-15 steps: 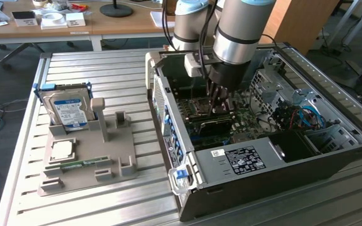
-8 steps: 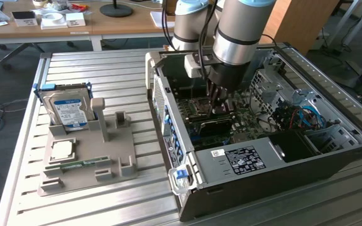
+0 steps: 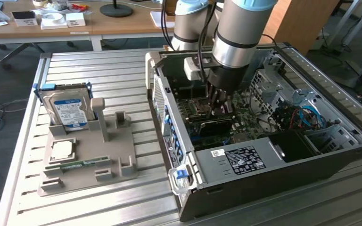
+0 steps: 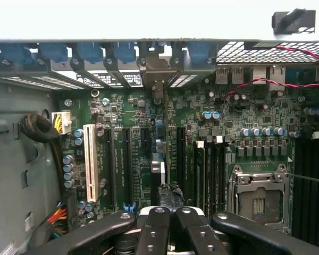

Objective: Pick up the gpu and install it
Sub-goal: 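Press down on the gpu until it lock into place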

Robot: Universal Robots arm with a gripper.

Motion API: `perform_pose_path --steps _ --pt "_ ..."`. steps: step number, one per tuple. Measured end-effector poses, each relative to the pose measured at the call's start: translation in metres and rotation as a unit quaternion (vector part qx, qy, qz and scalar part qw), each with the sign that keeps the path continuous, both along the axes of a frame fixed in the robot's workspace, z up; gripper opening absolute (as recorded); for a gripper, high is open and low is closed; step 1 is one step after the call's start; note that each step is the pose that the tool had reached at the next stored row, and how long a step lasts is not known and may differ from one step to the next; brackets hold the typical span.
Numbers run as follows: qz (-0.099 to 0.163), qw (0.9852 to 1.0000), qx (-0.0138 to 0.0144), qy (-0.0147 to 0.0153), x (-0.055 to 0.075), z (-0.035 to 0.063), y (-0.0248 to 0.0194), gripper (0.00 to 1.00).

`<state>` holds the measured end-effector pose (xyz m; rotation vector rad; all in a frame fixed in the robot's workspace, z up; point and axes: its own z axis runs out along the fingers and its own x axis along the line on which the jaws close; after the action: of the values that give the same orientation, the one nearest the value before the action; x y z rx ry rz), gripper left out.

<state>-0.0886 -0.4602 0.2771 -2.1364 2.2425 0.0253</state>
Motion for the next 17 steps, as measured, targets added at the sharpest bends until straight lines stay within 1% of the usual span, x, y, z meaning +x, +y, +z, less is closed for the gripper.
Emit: perform_pose_path --steps 5,13,17 --pt "0.0 1.0 0.0001 0.0 0.0001 -0.0009 0.004 0.11" --pt "0.0 1.0 0.0 0.0 0.0 -0.0088 0.0041 0.11" --pt "0.0 1.0 0.0 0.0 0.0015 -0.0091 0.0041 0.11"
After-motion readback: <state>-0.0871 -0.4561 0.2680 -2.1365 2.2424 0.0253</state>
